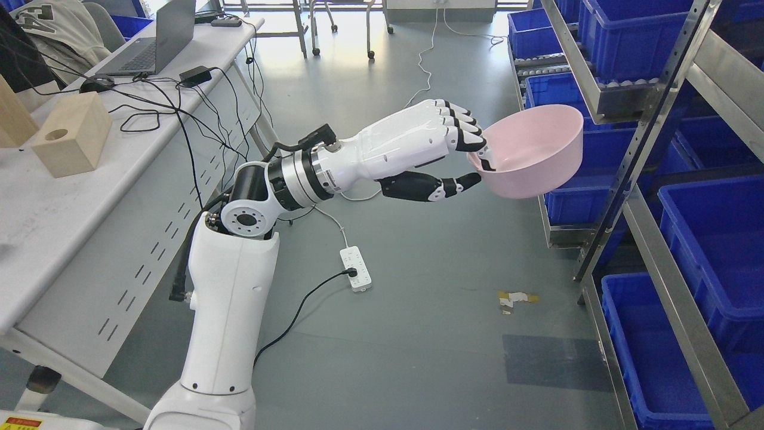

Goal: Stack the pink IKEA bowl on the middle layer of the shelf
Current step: 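Hold the pink bowl raised in the left hand while turning toward the other shelf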

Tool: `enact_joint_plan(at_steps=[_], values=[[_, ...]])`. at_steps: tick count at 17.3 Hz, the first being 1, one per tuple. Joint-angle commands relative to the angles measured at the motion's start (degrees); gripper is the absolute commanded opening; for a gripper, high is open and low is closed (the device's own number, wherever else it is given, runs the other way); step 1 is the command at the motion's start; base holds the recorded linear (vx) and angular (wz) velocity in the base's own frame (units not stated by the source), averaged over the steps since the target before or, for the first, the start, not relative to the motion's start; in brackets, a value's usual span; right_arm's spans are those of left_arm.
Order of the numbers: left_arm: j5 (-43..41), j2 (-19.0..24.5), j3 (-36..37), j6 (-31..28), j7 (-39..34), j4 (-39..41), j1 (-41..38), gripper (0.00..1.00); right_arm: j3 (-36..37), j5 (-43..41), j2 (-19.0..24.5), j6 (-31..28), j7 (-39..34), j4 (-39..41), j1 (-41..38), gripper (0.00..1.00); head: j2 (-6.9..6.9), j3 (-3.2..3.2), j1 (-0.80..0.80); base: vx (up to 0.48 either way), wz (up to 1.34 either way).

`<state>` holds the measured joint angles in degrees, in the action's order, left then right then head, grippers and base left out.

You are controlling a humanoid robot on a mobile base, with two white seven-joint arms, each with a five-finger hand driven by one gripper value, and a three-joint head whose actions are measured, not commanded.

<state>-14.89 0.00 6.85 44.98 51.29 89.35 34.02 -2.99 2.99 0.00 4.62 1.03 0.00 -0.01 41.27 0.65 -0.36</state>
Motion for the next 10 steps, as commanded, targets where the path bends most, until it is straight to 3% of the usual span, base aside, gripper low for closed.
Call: enact_joint_plan(at_steps=[1,10], values=[[0.39,1.0,2.38,0.02,-0.05,-0.05,-0.01,0.05,0.0,0.0,-1.0,0.04,0.03,1.0,-0.16,1.0,0.0,0.0,0.0,0.0,0.0],[0.21,1.0,2.65,0.02,-0.13,-0.4,0.69,0.05,0.0,0.0,-1.0,0.04,0.03,1.0,-0.16,1.0,0.01,0.0,0.0,0.011,-0.13]])
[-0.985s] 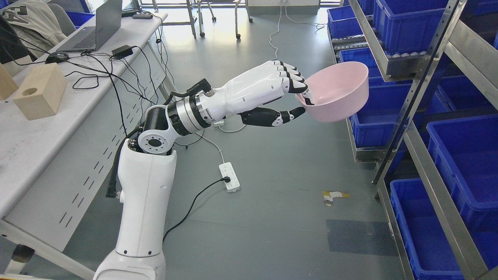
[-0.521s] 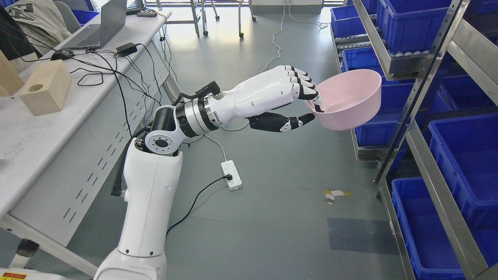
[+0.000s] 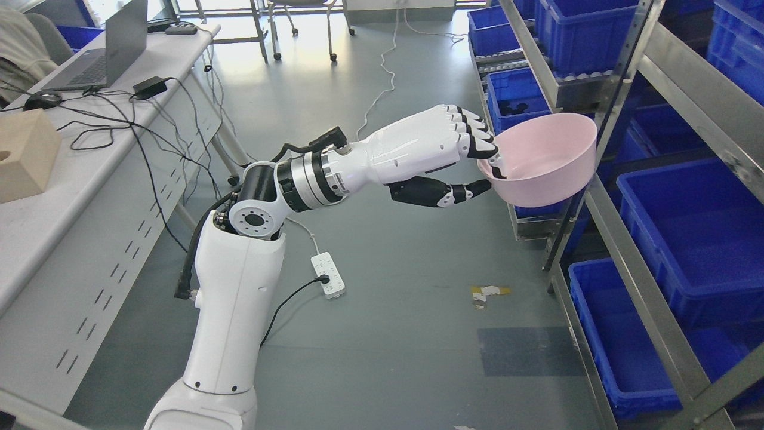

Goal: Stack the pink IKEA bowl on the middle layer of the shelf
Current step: 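Hold the pink bowl raised in the left hand while turning toward the other shelf, then move the held pink bowl over the pink bowl on the tray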

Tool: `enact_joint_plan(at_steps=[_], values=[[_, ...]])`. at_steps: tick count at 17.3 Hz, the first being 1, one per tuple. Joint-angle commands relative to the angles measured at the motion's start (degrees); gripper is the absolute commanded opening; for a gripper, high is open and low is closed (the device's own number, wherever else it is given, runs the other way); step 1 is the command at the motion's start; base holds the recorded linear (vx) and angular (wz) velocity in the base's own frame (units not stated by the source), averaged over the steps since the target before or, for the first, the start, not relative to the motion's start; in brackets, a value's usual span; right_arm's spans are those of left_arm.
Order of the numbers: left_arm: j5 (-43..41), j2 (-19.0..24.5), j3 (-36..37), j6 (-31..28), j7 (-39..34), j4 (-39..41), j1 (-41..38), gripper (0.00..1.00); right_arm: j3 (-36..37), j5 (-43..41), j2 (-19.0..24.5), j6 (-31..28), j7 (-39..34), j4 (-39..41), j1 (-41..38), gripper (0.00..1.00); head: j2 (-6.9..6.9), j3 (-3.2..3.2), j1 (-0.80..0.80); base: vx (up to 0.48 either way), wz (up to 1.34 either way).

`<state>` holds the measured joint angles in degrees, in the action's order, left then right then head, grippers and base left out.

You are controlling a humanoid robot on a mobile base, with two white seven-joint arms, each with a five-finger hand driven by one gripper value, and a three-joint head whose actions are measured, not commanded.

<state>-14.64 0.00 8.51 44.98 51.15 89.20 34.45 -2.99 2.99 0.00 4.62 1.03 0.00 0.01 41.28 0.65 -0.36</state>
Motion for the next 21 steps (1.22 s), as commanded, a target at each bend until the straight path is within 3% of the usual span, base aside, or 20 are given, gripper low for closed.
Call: enact_joint_plan(at_steps=[1,8,12,21], values=[[-0.04,1.0,0.98,0.02,0.0,-0.25,0.35,0.05,0.0,0.0,-1.0,0.03,0.03,1.0,-0.18,1.0,0.0,0.0,0.0,0.024,-0.43],[-0.39,1.0,-2.18,0.02,0.96,-3.31,11.15,0.05,0.0,0.0,-1.0,0.03,0.03,1.0,-0.27,1.0,0.0,0.0,0.0,0.04,-0.78],[-10.67,1.0,-8.59,0.02,2.72,-10.08,15.28,0.06,0.0,0.0,-1.0,0.03,0.03,1.0,-0.18,1.0,0.0,0.0,0.0,0.017,-0.96],[-21.21,1.0,-4.47,0.02,2.55,-13.79,20.13,0.05,0.0,0.0,-1.0,0.03,0.03,1.0,-0.18,1.0,0.0,0.0,0.0,0.032,-0.94]])
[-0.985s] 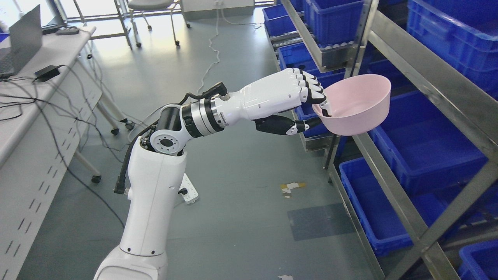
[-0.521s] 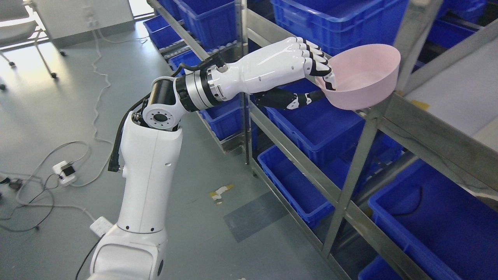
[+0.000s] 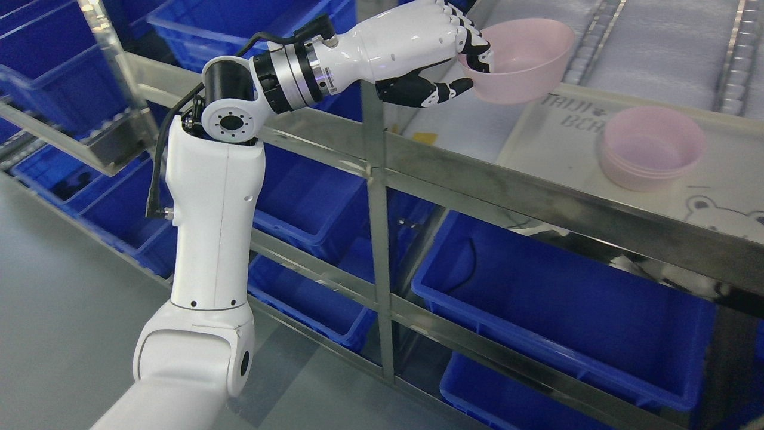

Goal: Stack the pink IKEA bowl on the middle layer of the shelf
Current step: 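Move the held pink bowl over the pink bowl on the tray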

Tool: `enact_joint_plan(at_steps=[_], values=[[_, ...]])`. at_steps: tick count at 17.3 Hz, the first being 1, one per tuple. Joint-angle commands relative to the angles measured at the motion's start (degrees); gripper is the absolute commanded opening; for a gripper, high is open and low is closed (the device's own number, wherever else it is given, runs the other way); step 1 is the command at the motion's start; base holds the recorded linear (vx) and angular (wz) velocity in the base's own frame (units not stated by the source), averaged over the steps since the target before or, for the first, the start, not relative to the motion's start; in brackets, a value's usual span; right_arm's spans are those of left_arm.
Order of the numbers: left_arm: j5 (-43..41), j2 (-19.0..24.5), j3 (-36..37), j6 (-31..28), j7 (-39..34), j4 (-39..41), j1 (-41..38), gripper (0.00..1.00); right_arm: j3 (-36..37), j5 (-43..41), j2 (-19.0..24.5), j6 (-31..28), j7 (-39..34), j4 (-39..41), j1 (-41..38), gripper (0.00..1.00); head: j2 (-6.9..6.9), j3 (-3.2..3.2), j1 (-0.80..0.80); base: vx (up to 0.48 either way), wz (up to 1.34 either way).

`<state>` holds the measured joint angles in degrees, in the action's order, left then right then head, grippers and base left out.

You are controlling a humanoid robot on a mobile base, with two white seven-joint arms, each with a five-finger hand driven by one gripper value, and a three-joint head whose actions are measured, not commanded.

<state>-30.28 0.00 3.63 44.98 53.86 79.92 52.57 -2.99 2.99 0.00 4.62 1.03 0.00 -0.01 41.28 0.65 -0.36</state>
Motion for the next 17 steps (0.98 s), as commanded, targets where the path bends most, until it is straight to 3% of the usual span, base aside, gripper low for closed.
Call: enact_joint_plan(at_steps=[1,7,13,17], values=[[-8.45,1.0,0.42,0.02,-0.24,-4.51,2.01,0.05,0.0,0.0,-1.0,0.04,0.02,1.0,-0.25,1.0,0.0,0.0,0.0,0.072,-0.69],[-8.83,1.0,1.47,0.02,-0.33,-3.38,0.78,0.05,0.0,0.0,-1.0,0.04,0.02,1.0,-0.25,1.0,0.0,0.0,0.0,0.094,-0.69],[-8.04,1.0,4.19,0.02,-0.24,-0.3,-3.53,0.06,0.0,0.0,-1.0,0.04,0.02,1.0,-0.16,1.0,-0.01,0.0,0.0,0.035,-0.19],[-8.65,1.0,6.39,0.02,-1.56,-3.71,-3.27,0.06,0.0,0.0,-1.0,0.04,0.02,1.0,-0.16,1.0,-0.01,0.0,0.0,0.0,0.0]])
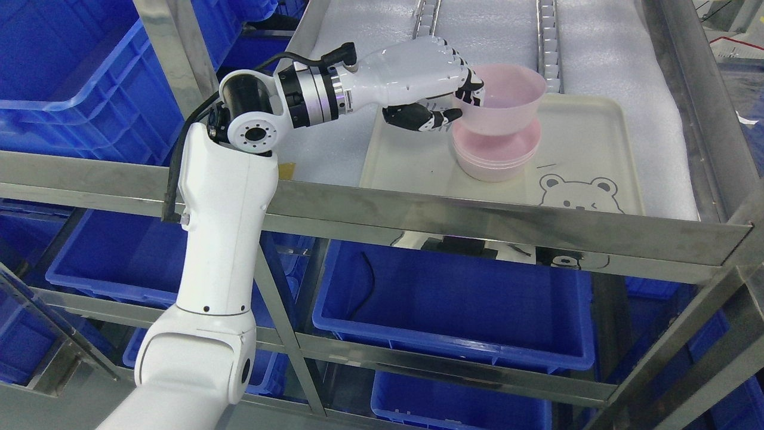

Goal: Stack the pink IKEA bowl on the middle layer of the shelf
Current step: 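Move the held pink bowl over the pink bowl on the tray, then lower the pink bowl into the other bowl and open the left hand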

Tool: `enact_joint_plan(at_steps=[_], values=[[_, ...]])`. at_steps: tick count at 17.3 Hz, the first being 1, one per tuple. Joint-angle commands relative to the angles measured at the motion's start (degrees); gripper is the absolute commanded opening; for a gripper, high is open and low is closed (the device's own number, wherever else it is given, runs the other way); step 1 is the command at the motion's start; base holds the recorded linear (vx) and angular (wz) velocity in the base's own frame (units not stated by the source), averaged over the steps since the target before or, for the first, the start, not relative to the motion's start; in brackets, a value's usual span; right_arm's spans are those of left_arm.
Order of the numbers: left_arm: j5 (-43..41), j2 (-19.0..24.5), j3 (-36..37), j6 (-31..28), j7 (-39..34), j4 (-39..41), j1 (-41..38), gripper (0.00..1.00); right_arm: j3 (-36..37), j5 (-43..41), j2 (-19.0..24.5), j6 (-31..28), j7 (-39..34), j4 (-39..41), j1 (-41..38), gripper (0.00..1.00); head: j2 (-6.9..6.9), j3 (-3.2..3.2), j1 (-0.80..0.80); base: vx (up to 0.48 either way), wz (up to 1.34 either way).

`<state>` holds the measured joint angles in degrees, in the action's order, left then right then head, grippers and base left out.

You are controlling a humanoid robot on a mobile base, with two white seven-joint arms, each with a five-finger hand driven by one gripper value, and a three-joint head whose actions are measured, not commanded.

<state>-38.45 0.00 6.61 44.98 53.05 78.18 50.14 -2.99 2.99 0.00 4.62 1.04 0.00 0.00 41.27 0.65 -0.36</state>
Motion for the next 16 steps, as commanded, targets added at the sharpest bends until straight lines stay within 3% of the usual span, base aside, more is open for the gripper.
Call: enact_joint_plan(at_steps=[1,14,16], values=[[-0.49,1.0,3.5,0.02,-0.93,-2.85,-0.75,0.06,0.0,0.0,-1.0,0.04,0.02,1.0,-0.18,1.0,0.0,0.0,0.0,-0.009,0.03],[-0.75,1.0,4.82,0.02,-2.52,-4.53,-0.49,0.09,0.0,0.0,-1.0,0.04,0.02,1.0,-0.18,1.0,0.0,0.0,0.0,-0.002,0.01],[-1.8,1.0,4.03,0.02,-2.34,-4.44,0.12,0.21,0.0,0.0,-1.0,0.04,0.02,1.0,-0.18,1.0,0.0,0.0,0.0,0.0,0.0]])
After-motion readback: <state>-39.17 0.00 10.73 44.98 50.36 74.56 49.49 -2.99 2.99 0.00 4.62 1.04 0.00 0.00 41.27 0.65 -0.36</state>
